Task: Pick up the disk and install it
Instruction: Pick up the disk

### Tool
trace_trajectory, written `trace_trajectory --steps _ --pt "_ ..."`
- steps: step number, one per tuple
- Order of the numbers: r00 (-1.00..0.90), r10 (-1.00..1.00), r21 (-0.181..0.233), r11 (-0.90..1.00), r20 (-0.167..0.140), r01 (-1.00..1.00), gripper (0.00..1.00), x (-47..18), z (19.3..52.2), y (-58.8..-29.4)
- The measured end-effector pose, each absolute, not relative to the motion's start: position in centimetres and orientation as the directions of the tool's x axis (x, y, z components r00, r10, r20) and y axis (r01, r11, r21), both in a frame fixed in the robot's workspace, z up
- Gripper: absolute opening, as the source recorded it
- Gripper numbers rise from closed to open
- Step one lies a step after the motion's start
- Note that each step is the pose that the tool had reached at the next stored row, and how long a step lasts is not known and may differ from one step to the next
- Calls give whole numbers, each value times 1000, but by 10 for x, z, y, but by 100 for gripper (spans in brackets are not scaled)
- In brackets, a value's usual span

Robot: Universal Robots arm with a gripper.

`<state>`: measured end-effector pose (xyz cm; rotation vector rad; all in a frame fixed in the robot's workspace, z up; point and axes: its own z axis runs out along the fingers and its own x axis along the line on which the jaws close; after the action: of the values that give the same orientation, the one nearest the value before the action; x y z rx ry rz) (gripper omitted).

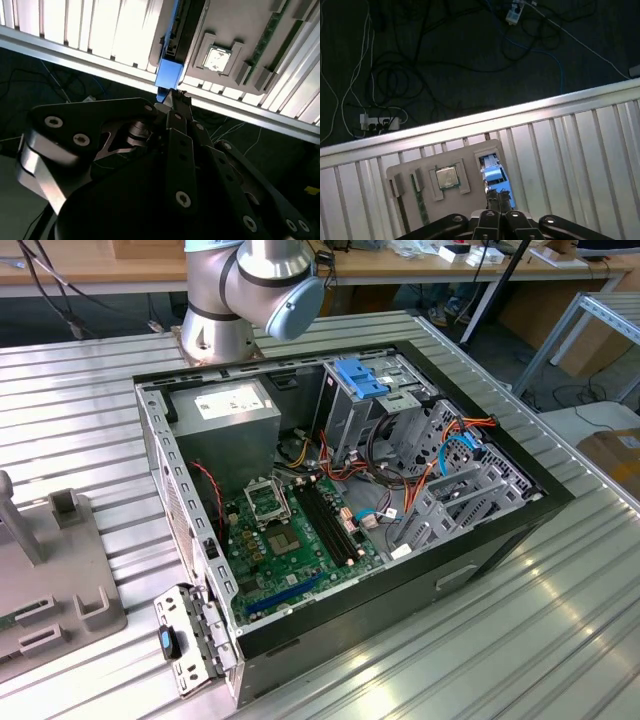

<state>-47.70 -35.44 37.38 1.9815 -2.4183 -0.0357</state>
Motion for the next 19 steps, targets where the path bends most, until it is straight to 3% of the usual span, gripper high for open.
trace_trajectory --steps 8,19 --pt "-25 -1000 27 24 -3 -999 11 -477 374 -354" --pt "7 -1000 27 -7 -3 -1000 11 -467 374 -352"
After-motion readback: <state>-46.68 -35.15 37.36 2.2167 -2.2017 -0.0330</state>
